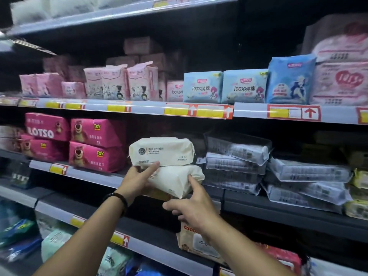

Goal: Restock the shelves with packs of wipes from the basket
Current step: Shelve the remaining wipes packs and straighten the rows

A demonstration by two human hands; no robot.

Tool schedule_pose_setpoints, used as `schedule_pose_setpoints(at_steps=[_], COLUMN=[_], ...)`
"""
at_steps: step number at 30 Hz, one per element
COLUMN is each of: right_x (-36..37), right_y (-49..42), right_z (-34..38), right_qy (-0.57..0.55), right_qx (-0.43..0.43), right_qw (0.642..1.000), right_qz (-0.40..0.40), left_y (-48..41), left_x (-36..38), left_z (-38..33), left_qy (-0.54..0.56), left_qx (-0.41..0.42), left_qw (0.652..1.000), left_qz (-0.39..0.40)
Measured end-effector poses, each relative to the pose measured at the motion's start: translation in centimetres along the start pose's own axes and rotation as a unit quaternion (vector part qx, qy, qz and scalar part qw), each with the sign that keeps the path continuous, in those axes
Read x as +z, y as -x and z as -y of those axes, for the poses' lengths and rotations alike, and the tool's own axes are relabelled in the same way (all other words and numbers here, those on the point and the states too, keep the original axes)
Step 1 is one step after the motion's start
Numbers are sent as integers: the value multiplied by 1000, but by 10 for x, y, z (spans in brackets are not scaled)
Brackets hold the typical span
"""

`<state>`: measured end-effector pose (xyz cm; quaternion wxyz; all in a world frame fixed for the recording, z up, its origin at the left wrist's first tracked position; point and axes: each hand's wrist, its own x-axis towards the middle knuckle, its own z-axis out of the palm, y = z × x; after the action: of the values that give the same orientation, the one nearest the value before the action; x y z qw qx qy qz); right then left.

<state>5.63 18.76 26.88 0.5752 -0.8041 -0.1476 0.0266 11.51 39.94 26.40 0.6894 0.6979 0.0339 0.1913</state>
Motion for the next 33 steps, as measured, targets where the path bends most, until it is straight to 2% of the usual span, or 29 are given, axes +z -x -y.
schedule_pose_setpoints(at_steps=[3,8,11,15,26,29,31,33], right_x=[3,1,-6,-14,-30,-33,-35,-37], right_y=[-7,-27,-37,-42,-38,-34,-33,-34], right_z=[9,15,14,7,-2,1,2,5], right_qy=[-17,-30,-23,-21,-21,-12,17,60], right_qx=[1,19,24,31,40,38,40,27], right_qw=[999,998,997,997,996,997,999,998], right_qz=[40,59,74,72,82,66,33,-13], left_y=[-4,-4,-7,-5,2,3,4,4], left_x=[-12,-14,-5,5,21,17,10,0], left_z=[5,8,15,21,20,13,4,-4], left_qy=[-2,-16,-26,-50,-92,-95,-38,18], left_qx=[20,40,41,49,45,19,-9,-3], left_qw=[999,999,998,995,992,994,998,996], left_qz=[-46,-32,-50,-73,-71,-52,-52,-92])
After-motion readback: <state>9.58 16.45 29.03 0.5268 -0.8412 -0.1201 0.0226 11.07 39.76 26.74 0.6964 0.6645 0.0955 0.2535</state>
